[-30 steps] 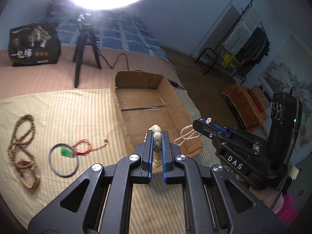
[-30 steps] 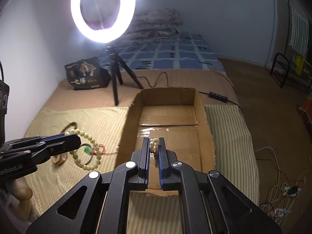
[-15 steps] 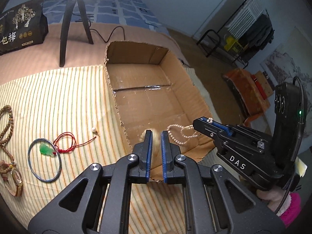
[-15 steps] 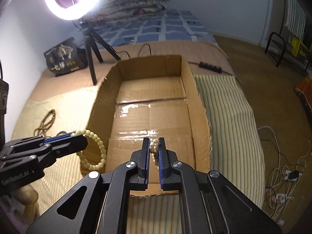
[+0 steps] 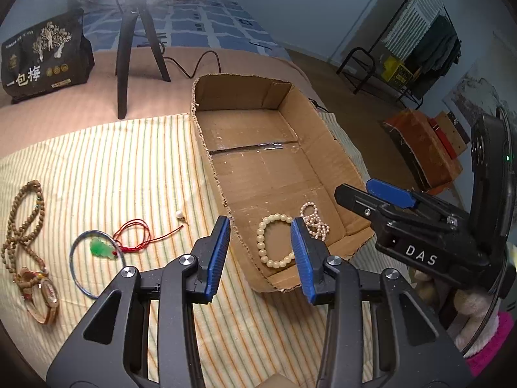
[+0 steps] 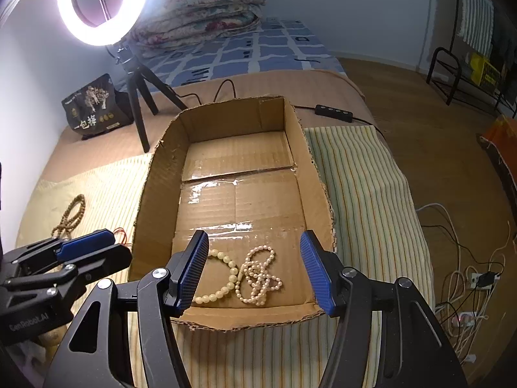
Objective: Organize jewelry
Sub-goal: 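Open both tools to drop the bracelet and pearls into the box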
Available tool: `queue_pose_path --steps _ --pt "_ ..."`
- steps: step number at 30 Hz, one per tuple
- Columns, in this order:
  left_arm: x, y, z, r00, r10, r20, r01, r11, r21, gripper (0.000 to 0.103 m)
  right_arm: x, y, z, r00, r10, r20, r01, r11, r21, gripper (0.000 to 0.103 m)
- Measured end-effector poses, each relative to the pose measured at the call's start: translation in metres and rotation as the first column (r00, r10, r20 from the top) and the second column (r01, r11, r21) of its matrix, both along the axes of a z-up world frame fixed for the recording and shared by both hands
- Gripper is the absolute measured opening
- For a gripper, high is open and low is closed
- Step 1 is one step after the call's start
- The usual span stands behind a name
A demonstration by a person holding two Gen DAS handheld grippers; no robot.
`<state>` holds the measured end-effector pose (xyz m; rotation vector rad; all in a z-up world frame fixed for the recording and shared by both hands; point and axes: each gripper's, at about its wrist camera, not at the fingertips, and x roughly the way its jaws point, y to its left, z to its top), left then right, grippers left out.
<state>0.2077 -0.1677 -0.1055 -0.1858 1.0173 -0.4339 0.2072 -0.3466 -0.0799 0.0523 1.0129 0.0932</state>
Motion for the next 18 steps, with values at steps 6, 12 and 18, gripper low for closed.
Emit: queue_pose_path --steps 6,12,18 --pt "-0.009 0.013 0.014 0.999 0.010 0.052 -0.012 0.999 0.034 0.039 -0.002 0.010 0.008 1.000 0.013 0.023 -0.012 1.000 -0.003 0.059" --pt "-0.013 0.042 0.029 0.996 0.037 0.075 -0.041 0.998 0.054 0.039 -0.004 0.021 0.017 0.998 0.027 0.051 -0.027 1.000 0.013 0.062" --pt "-0.013 0.097 0.037 0.989 0.126 0.082 -0.131 0.990 0.060 0.049 -0.005 0.041 0.023 0.995 0.063 0.074 -0.067 0.997 0.045 0.063"
